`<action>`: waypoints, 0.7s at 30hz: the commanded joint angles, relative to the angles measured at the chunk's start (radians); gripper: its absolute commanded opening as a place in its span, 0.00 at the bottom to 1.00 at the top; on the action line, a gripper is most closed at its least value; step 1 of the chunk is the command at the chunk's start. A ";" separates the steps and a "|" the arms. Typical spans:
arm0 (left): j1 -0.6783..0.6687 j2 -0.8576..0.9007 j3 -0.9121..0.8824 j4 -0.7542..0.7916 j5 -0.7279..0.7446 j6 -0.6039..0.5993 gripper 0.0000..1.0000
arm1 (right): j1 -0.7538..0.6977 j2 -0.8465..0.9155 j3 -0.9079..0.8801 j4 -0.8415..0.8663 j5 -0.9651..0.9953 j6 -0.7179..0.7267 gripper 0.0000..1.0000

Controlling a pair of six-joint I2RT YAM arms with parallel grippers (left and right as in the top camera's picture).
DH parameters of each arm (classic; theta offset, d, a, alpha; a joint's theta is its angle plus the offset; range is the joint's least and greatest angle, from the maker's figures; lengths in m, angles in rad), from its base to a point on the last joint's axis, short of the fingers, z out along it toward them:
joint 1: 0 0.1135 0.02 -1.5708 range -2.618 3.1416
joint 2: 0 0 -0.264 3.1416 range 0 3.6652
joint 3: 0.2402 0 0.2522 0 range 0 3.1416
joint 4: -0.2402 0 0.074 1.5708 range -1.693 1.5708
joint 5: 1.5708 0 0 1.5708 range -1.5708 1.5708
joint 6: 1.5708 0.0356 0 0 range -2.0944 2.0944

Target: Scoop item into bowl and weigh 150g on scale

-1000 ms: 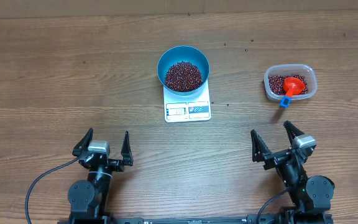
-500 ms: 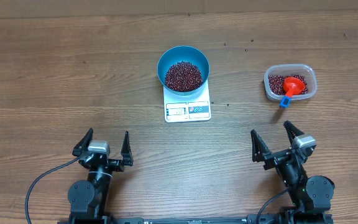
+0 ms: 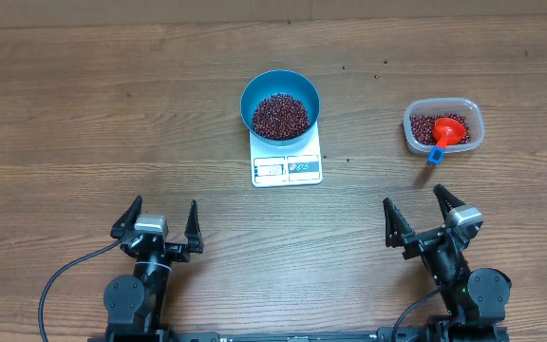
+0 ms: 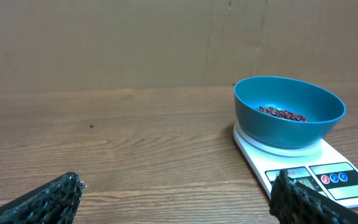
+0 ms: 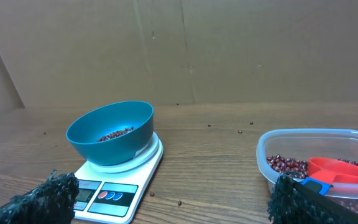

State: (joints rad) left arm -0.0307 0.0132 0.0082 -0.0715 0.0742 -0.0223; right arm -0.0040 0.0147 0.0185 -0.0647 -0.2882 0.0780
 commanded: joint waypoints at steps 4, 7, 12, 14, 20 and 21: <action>0.006 -0.009 -0.004 -0.003 -0.004 0.016 0.99 | 0.008 -0.012 -0.011 0.006 0.006 0.001 1.00; 0.006 -0.009 -0.004 -0.003 -0.004 0.016 0.99 | 0.009 -0.012 -0.011 0.006 0.006 0.001 1.00; 0.006 -0.009 -0.004 -0.003 -0.004 0.016 1.00 | 0.009 -0.012 -0.011 0.006 0.006 0.001 1.00; 0.006 -0.009 -0.004 -0.003 -0.004 0.016 1.00 | 0.009 -0.011 -0.011 0.006 0.006 0.001 1.00; 0.006 -0.009 -0.004 -0.003 -0.004 0.016 0.99 | 0.009 -0.005 -0.011 0.006 0.006 0.001 1.00; 0.006 -0.009 -0.004 -0.003 -0.004 0.016 1.00 | 0.009 -0.005 -0.011 0.006 0.006 0.001 1.00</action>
State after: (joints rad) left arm -0.0307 0.0132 0.0082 -0.0715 0.0742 -0.0223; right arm -0.0040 0.0147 0.0185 -0.0650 -0.2886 0.0780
